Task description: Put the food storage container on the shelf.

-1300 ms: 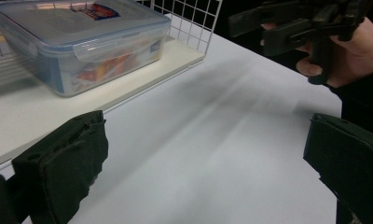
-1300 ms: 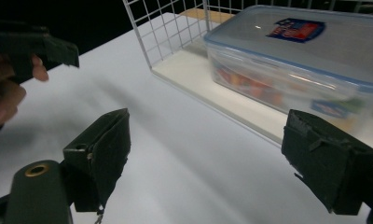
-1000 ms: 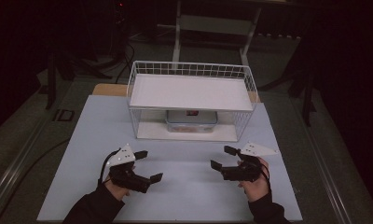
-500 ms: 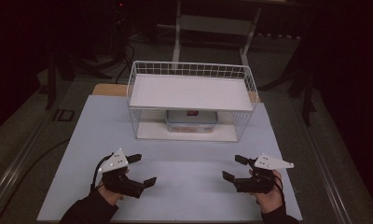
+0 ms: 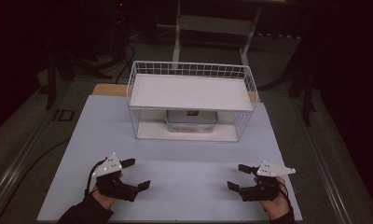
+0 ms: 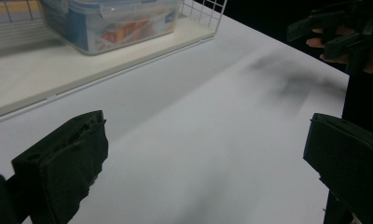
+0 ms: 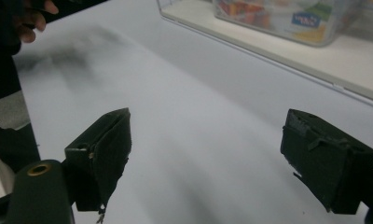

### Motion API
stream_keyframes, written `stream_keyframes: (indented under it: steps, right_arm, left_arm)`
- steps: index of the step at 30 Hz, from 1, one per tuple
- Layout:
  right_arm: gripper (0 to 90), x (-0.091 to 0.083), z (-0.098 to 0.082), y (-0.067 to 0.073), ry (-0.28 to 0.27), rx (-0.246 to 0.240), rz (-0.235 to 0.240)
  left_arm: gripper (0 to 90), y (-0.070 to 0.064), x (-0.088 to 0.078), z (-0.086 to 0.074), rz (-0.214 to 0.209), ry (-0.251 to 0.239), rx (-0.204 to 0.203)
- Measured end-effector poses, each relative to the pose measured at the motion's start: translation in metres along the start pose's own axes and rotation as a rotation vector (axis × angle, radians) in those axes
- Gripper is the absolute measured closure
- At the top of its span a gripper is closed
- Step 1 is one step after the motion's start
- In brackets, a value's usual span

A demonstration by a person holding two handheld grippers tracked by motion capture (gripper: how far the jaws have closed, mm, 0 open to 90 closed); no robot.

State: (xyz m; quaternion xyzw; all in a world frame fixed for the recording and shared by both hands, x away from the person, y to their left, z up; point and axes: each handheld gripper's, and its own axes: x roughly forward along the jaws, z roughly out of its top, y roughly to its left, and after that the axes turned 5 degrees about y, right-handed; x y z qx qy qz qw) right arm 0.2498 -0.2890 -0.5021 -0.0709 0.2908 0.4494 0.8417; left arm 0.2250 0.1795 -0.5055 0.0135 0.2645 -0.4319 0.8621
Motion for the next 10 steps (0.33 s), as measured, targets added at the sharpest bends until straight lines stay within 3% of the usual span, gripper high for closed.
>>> stream_keyframes:
  steps: [6,10]
  right_arm:
    - [16.1,0.0019,-0.0024,-0.0025,0.007,0.013,0.005]
    - [17.3,0.004,-0.0036,-0.0029,0.025,0.012,-0.008]
  left_arm:
    - [0.0,-0.0012,0.0029,-0.0018,-0.017,0.005,0.008]
    - [0.0,0.0012,0.0049,-0.0036,-0.022,0.01,-0.008]
